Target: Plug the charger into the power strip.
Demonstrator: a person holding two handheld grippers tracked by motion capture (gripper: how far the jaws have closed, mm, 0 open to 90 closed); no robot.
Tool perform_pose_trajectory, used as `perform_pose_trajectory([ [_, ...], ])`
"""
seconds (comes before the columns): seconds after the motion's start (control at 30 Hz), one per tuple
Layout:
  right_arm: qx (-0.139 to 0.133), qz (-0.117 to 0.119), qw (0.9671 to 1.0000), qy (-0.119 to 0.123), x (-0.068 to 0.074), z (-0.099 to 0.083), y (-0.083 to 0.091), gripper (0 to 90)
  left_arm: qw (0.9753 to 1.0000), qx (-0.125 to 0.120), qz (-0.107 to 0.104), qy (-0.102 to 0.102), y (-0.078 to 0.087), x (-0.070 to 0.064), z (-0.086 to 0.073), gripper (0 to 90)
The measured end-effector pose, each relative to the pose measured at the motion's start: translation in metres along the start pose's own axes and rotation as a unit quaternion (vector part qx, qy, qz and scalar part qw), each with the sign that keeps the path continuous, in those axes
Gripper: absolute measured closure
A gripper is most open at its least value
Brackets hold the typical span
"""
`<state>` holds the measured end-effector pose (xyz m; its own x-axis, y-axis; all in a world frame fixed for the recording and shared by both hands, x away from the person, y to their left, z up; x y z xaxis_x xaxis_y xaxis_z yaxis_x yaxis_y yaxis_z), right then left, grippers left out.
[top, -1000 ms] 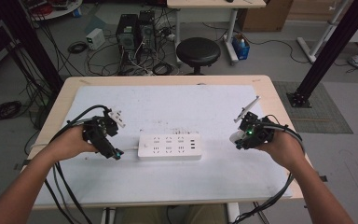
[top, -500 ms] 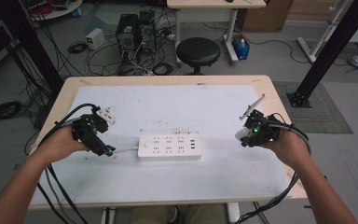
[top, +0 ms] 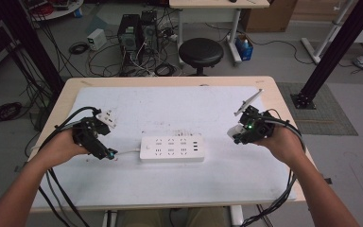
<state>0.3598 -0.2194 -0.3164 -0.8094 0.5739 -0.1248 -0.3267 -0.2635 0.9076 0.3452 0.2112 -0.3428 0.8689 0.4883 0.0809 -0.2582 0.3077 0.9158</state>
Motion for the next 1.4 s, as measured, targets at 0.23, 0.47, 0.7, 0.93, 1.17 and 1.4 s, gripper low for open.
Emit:
perform_pose_trajectory([
  [0.23,0.000,0.025,0.9985,0.049,0.011,0.042,-0.013,61.8,0.9999,-0.003,0.012,0.010,-0.005,0.002,-0.007,20.9],
  [0.47,0.026,0.049,0.9921,0.113,0.024,0.078,-0.038,61.9,0.9997,-0.009,0.022,0.010,-0.005,0.002,-0.007,20.9],
  [0.7,0.054,0.061,0.9823,0.169,0.039,0.100,-0.071,61.9,0.9997,-0.006,0.022,0.006,-0.009,-0.001,-0.010,20.9],
  [0.93,0.097,0.062,0.9762,0.184,0.052,0.112,-0.098,61.9,0.9997,-0.008,0.018,0.010,-0.014,-0.002,-0.015,20.9],
  [1.17,0.112,0.059,0.9638,0.235,0.056,0.121,-0.116,62.0,0.9997,-0.011,0.015,0.017,-0.018,0.002,-0.021,20.9],
  [1.4,0.121,0.057,0.9444,0.300,0.062,0.123,-0.120,62.0,0.9996,-0.014,0.013,0.022,-0.019,0.005,-0.025,20.9],
])
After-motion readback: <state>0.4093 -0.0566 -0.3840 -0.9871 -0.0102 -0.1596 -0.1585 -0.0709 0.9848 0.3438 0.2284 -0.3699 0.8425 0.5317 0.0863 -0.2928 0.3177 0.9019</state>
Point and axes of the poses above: each handheld gripper's, and its own axes: y roughly backward along the jaws, z roughly out of its top, x roughly to its left, the point moved 3 cm from there along -y, roughly forward along the jaws, and after that the axes turned 2 degrees about y, right-handed, at the moved point
